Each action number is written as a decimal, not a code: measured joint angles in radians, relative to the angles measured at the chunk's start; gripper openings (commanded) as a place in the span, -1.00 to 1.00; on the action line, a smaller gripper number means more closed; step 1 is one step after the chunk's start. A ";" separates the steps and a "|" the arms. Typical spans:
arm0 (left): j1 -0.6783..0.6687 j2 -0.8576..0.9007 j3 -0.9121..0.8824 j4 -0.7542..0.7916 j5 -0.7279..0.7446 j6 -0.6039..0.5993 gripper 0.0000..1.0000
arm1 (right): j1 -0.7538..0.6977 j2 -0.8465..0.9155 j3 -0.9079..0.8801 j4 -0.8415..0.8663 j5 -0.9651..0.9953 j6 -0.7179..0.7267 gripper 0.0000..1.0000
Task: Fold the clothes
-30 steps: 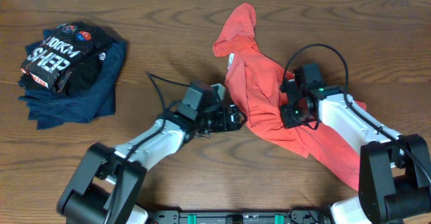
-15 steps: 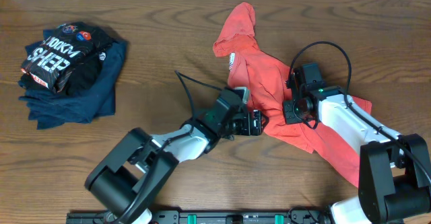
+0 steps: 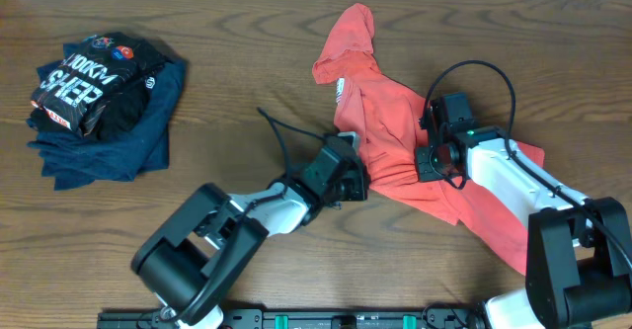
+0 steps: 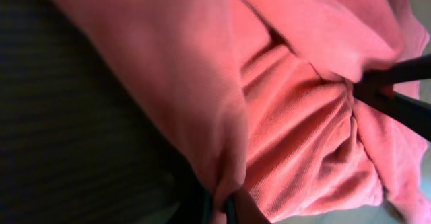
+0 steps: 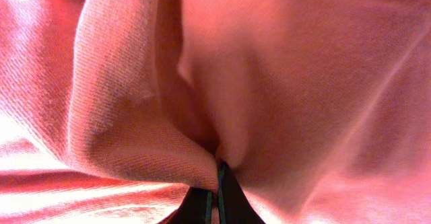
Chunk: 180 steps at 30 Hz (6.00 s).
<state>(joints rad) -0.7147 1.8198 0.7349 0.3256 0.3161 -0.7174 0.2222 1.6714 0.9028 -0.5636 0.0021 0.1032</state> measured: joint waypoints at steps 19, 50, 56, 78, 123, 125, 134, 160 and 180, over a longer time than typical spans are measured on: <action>0.318 -0.401 -0.001 -0.433 -0.126 0.128 -0.19 | -0.372 -0.058 0.157 0.155 0.025 -0.043 -0.45; 0.305 -0.400 -0.005 -0.636 -0.079 0.111 0.41 | -0.107 -0.071 -0.100 -0.147 0.031 0.078 -0.98; 0.305 -0.400 -0.006 -0.640 -0.079 0.111 0.41 | -0.253 -0.068 0.113 -0.179 0.304 0.170 -0.98; 0.190 -0.398 -0.008 -0.546 0.054 0.085 0.40 | -0.331 -0.072 0.390 -0.430 0.202 0.114 0.25; 0.130 -0.180 -0.011 0.210 -0.037 -0.124 -0.87 | 0.105 -0.071 0.082 -0.238 -0.173 -0.141 0.39; 0.130 -0.180 -0.011 0.210 -0.035 -0.124 -0.87 | 0.130 -0.071 0.026 -0.155 -0.164 -0.145 0.39; 0.130 -0.180 -0.011 0.210 -0.034 -0.125 -0.88 | 0.173 -0.077 -0.147 0.099 -0.094 -0.144 0.30; 0.150 -0.187 0.006 0.093 -0.076 -0.030 0.96 | 0.230 -0.232 -0.009 -0.139 -0.428 -0.356 -0.98; 0.141 -0.187 0.000 -0.193 -0.004 0.012 0.96 | 0.024 -0.283 0.129 -0.150 -0.283 -0.158 -0.98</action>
<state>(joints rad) -0.5739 1.6325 0.7345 0.1326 0.3119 -0.7052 0.2459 1.3888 1.0321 -0.7132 -0.2813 -0.0544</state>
